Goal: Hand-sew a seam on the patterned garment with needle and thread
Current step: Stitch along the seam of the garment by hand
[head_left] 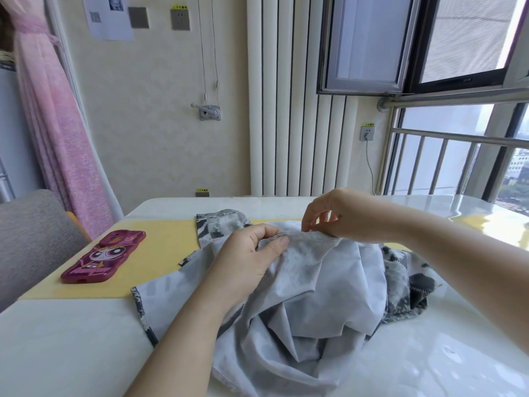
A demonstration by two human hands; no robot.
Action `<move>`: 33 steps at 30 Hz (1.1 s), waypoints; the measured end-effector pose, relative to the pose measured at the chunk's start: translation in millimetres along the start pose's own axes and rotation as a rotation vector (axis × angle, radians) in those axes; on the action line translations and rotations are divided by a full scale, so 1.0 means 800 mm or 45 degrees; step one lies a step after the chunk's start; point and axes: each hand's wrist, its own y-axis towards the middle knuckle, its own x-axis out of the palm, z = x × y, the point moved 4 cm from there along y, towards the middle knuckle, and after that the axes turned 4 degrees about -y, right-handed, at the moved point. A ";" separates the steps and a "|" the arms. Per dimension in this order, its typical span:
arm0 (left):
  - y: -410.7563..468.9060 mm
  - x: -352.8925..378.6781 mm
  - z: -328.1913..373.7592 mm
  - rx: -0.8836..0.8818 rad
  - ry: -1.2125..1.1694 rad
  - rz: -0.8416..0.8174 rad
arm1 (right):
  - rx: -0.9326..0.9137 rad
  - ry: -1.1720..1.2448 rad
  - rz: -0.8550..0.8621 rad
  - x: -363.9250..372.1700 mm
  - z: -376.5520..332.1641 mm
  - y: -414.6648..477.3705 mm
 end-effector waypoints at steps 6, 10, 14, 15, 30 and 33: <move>0.000 0.000 0.001 -0.009 -0.005 -0.014 | -0.018 0.035 0.020 0.001 0.000 0.002; -0.001 0.000 0.002 -0.018 -0.023 -0.024 | -0.015 0.041 0.029 0.002 0.001 0.004; -0.001 0.001 0.000 -0.037 -0.023 -0.042 | -0.021 0.043 0.032 0.004 0.002 0.006; -0.001 0.000 0.000 -0.038 -0.024 -0.041 | -0.021 0.045 0.033 0.004 0.002 0.006; 0.000 -0.001 -0.003 -0.076 -0.093 -0.054 | -0.022 0.072 0.068 0.004 0.001 0.007; 0.000 -0.001 -0.003 -0.082 -0.095 -0.069 | -0.018 0.095 0.067 0.005 0.001 0.007</move>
